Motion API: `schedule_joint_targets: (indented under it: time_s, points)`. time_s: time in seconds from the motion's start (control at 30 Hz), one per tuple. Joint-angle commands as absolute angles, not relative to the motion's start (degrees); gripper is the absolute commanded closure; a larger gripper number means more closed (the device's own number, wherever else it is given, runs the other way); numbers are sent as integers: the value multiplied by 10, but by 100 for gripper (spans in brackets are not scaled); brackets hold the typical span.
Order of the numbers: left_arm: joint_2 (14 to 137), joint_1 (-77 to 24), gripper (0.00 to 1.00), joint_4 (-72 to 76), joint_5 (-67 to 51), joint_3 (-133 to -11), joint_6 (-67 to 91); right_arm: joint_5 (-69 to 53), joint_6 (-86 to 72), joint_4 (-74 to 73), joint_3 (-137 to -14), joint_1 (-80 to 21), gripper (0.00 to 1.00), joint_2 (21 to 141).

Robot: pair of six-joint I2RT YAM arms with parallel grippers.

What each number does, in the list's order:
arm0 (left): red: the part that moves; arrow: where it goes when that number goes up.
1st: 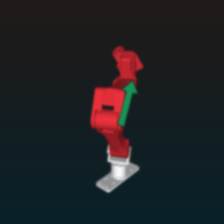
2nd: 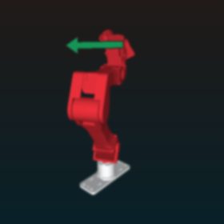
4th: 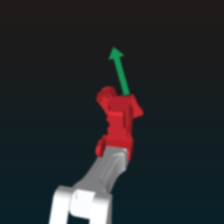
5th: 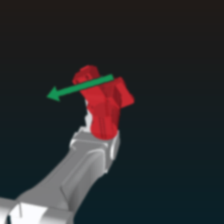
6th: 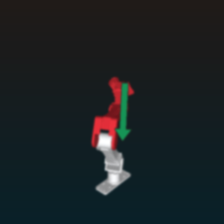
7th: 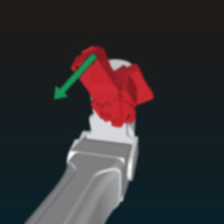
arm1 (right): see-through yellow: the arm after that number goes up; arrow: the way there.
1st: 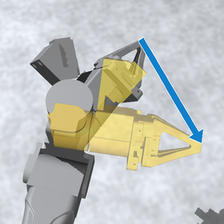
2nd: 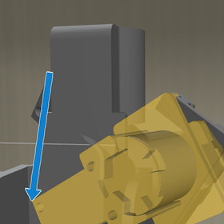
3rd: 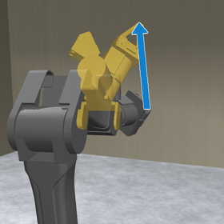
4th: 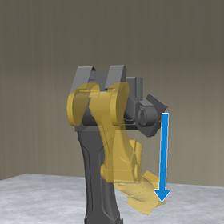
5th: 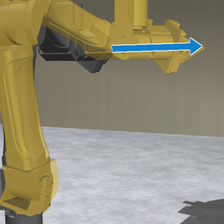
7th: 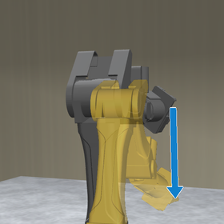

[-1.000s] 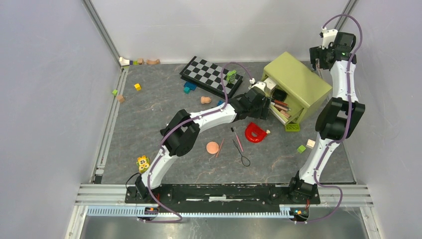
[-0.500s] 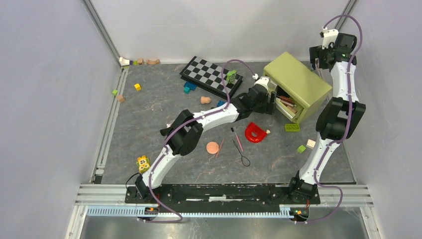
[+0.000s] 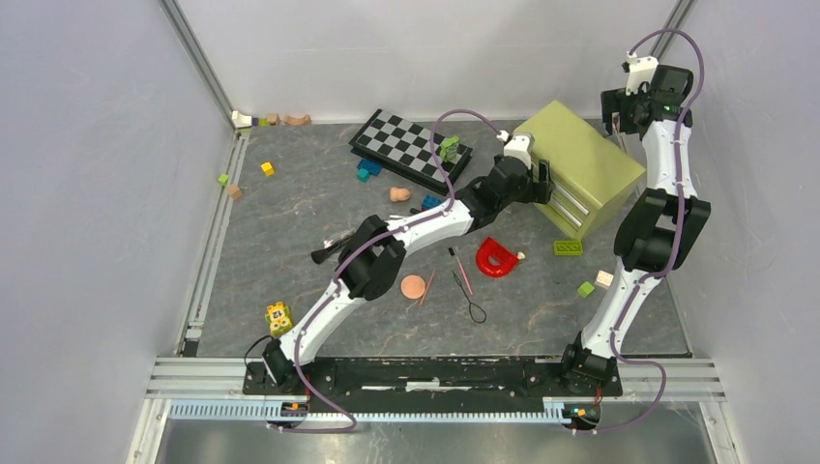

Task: Organize the makeup
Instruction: Close the drawer in the storage box.

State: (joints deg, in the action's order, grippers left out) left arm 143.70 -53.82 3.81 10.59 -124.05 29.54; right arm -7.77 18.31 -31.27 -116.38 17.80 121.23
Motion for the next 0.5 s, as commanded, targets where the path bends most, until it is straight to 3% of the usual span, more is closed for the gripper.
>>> schedule_joint_targets:
  time_s: [0.0,0.3,0.47]
  points:
    - [1470,-540,11,80,128,-1291,324,-106,189,-410,-1131,166,2,1226]
    - [1481,-540,11,72,110,-1315,319,-97,185,-405,-1126,166,2,1223]
    - [1390,-541,12,96,103,-1198,293,-115,171,-404,-1136,165,2,1218]
